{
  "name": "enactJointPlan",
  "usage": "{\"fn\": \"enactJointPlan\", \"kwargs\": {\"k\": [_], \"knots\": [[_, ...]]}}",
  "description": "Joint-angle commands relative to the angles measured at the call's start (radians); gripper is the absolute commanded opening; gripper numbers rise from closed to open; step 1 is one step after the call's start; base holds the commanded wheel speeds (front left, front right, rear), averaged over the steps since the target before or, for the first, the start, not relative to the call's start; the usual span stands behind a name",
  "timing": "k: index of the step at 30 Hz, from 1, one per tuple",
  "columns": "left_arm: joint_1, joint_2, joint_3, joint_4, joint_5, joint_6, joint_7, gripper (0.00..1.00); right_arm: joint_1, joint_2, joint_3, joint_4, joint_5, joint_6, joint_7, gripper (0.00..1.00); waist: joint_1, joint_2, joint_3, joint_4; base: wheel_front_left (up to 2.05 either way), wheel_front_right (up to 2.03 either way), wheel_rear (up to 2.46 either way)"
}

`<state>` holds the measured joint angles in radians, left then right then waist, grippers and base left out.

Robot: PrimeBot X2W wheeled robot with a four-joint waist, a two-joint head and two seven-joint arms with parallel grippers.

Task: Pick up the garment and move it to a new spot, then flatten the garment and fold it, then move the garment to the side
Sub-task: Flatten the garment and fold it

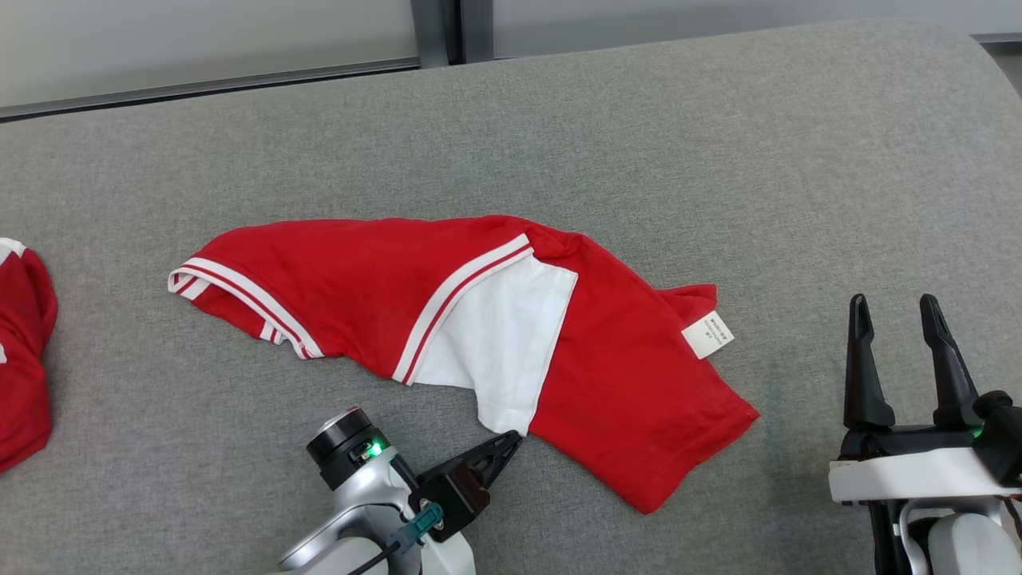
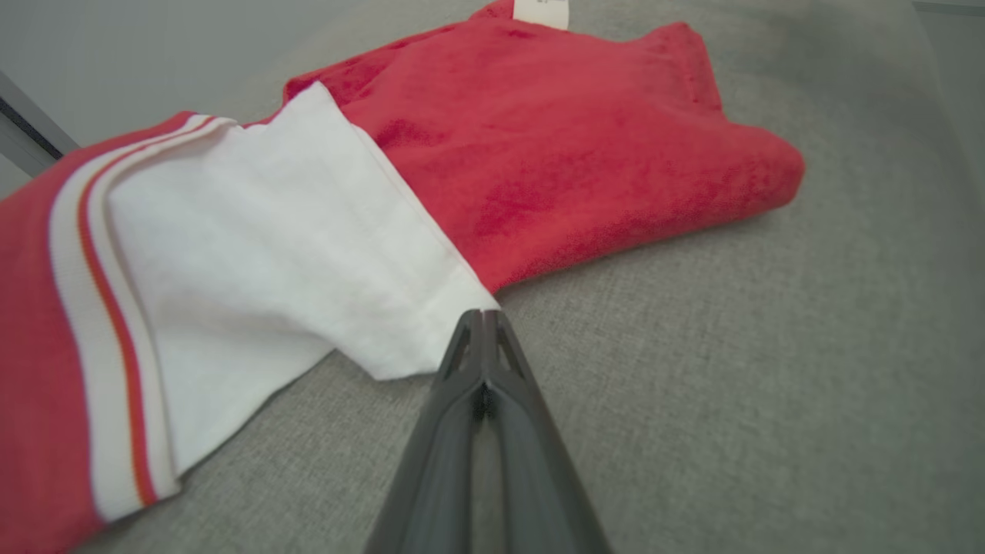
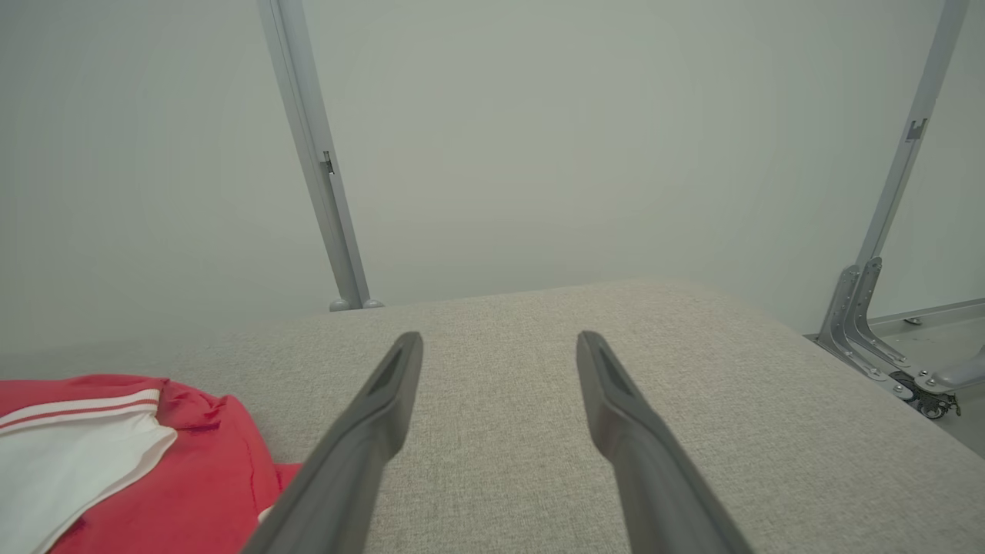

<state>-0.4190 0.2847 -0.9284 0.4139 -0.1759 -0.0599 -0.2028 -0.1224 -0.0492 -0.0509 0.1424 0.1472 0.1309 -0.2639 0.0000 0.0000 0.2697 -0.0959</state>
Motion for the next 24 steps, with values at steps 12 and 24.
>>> {"fn": "enactJointPlan", "kwargs": {"k": [12,24], "knots": [[-0.033,-0.077,0.064,-0.016,-0.059,0.089,-0.016,1.0,0.011,-0.002,-0.008,-0.001,-0.01,0.0,-0.001,1.0,0.0,0.0,0.004,0.004,0.0,0.0,0.0],[-0.098,-0.114,0.016,0.066,0.024,0.2,0.175,1.0,-0.013,-0.002,0.006,0.003,0.009,0.0,0.0,1.0,0.0,0.0,0.039,-0.015,0.0,0.0,0.0]]}}
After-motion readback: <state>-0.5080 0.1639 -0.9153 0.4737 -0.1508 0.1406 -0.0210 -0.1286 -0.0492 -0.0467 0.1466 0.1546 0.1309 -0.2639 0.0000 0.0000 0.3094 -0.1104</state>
